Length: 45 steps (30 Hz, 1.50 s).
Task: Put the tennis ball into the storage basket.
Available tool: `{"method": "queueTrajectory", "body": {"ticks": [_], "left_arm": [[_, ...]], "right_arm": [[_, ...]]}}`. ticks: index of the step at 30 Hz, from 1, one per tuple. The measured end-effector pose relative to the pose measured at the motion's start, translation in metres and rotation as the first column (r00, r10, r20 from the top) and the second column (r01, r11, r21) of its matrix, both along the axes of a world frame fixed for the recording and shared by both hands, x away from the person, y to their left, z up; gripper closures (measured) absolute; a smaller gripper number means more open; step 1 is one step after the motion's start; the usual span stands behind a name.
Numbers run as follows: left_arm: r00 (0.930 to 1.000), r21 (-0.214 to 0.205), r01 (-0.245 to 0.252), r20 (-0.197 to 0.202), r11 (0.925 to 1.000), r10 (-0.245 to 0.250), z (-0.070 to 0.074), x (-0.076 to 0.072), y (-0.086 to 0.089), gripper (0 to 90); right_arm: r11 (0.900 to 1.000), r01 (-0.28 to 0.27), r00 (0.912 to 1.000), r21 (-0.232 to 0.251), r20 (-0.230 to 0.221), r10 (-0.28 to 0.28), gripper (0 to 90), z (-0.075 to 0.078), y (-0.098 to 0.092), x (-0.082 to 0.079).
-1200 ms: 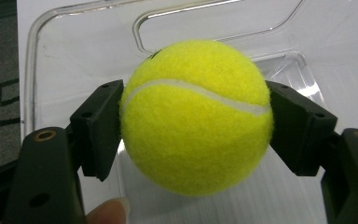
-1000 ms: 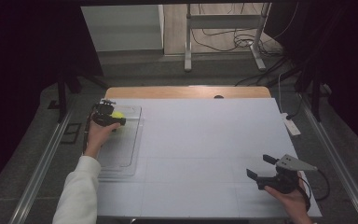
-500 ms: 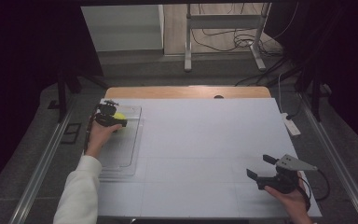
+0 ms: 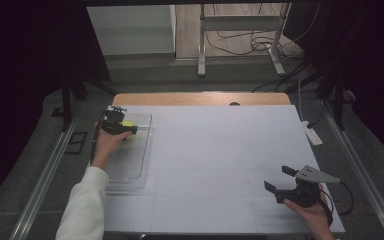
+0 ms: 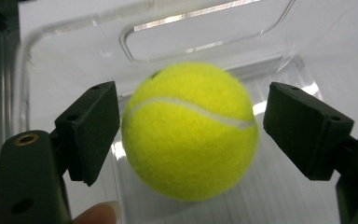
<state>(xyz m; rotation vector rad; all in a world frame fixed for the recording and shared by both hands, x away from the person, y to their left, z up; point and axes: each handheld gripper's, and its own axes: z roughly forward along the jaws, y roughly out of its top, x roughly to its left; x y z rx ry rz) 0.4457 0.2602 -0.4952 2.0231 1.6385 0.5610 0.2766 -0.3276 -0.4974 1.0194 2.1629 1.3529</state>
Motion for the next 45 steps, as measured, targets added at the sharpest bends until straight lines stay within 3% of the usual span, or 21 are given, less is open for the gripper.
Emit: {"method": "queueTrajectory", "body": {"ticks": [4, 19, 26, 31, 40, 45], "left_arm": [[0.9991, -0.023, -0.001, 0.042, 0.9997, 0.002, 0.007, -0.004, 0.000, 18.1], [0.9922, -0.116, 0.029, 0.124, 0.9929, -0.014, 0.023, -0.020, 0.008, 17.2], [0.9855, -0.174, 0.051, 0.168, 0.9834, -0.022, 0.029, -0.031, 0.011, 17.3], [0.9799, -0.194, 0.079, 0.195, 0.9779, -0.040, 0.034, -0.039, 0.010, 17.4], [0.9637, -0.224, 0.145, 0.253, 0.9636, -0.086, 0.043, -0.057, 0.005, 17.6], [0.9522, -0.258, 0.185, 0.286, 0.9483, -0.108, 0.049, -0.069, 0.002, 17.6]], "right_arm": [[1.0000, 0.000, 1.0000, 0.000, 0.002, 0.000, 9.6, 0.000, 0.000, 0.000], [1.0000, 0.003, 1.0000, 0.000, 0.005, -0.003, 9.6, 0.001, -0.001, 0.000], [1.0000, 0.004, 1.0000, -0.001, 0.007, -0.004, 9.6, 0.001, 0.000, -0.001], [1.0000, 0.005, 1.0000, -0.001, 0.006, -0.005, 9.6, 0.001, -0.001, -0.001], [1.0000, 0.007, 1.0000, 0.000, 0.007, -0.007, 9.6, 0.001, -0.001, -0.001], [1.0000, 0.009, 0.9999, -0.001, 0.005, -0.009, 9.6, 0.001, -0.001, -0.001]]}}
